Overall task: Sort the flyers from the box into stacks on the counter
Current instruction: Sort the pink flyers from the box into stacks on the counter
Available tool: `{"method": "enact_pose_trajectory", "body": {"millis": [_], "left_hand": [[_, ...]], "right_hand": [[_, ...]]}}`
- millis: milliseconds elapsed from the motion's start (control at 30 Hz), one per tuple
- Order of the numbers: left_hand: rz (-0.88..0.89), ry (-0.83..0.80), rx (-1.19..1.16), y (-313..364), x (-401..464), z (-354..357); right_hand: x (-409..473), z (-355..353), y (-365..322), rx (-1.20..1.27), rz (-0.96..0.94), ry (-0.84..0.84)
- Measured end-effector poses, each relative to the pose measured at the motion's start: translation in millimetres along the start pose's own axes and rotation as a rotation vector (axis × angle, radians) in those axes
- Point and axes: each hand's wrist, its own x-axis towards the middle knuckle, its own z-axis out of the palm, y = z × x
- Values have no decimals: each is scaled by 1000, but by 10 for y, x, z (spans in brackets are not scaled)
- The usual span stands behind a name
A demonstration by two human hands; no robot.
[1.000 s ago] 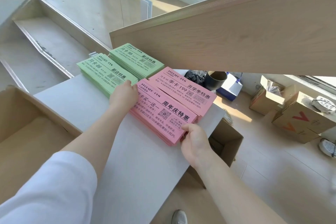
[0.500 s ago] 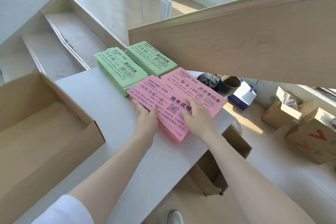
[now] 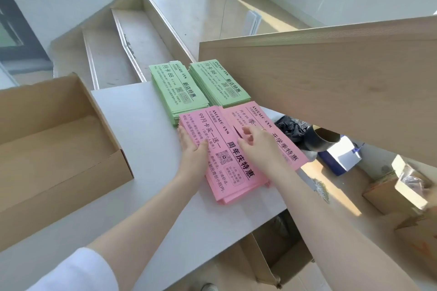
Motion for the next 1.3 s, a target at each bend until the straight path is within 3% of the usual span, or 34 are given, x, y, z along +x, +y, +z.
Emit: {"method": "enact_pose_trajectory", "body": {"millis": [167, 500, 833, 1033, 1300], "left_hand": [[36, 56, 21, -34, -67, 145], [-1, 103, -85, 33, 110, 17], [35, 118, 95, 241, 287, 65], [-51, 90, -134, 270, 62, -31], [-26, -59, -160, -168, -748, 207]], "right_hand": [[165, 58, -44, 42, -43, -131], [377, -49, -111, 192, -47, -133], [665, 107, -264, 201, -45, -153], [338, -93, -119, 205, -57, -83], [-324, 21, 309, 25, -129, -62]]}}
